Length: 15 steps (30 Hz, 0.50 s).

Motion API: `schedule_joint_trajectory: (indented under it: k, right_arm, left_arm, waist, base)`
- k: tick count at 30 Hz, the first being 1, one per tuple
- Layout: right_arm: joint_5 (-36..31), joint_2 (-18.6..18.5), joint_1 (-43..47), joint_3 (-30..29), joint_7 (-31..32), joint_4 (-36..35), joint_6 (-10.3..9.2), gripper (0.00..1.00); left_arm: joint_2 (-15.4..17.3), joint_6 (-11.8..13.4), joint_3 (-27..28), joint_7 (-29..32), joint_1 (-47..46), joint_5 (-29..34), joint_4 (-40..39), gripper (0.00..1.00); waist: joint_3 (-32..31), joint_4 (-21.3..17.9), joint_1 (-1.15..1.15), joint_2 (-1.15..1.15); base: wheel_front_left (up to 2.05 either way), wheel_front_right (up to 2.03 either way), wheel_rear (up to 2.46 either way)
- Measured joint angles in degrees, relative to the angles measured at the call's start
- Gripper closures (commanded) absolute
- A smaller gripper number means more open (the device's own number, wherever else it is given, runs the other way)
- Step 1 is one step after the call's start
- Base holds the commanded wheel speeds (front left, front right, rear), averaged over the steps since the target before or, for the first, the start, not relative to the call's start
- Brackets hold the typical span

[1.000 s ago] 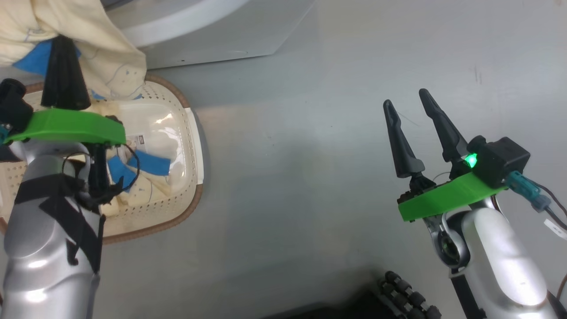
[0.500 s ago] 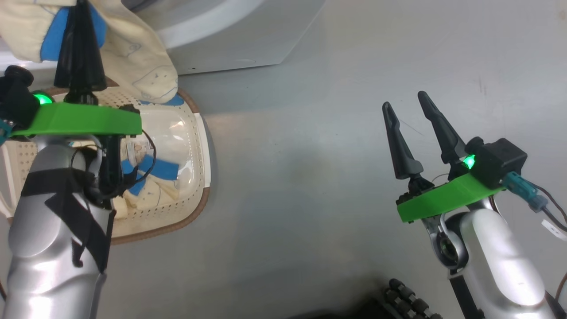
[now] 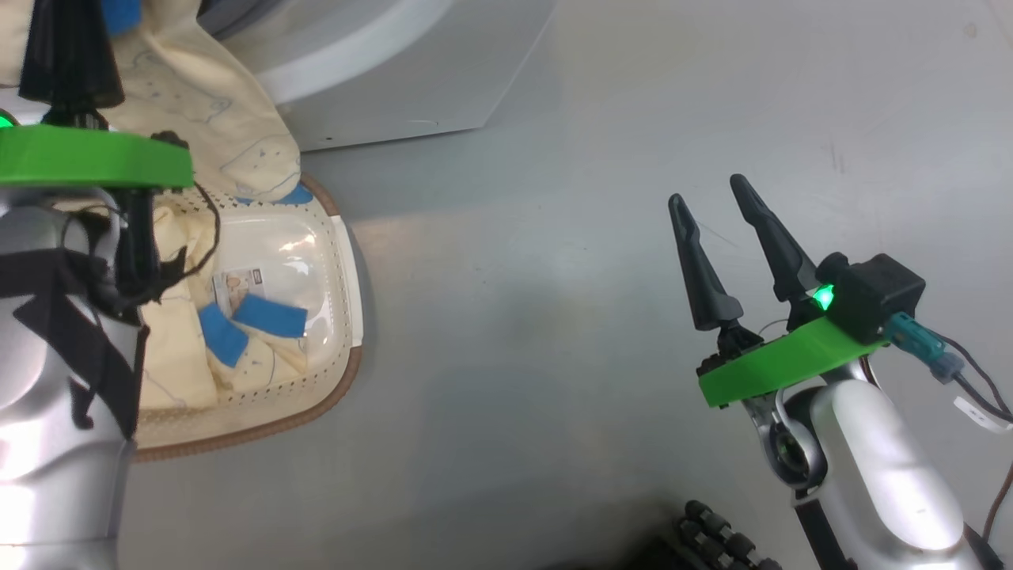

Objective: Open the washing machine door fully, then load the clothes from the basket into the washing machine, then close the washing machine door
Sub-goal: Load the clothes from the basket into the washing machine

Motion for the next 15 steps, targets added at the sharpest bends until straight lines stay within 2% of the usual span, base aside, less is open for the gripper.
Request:
schedule_joint_trajectory:
  k: [15]
  right_arm:
    - [1.53,0.01,1.63,2.92,0.00,0.91,0.00,0.00]
  left_arm:
    - [2.94,-0.15,0.51,0.00,-14.16,4.04,15.18,1.00]
  waist:
    - [-2.15,-3.12,0.00,0.00]
  base:
    - [0.00,0.00,0.00]
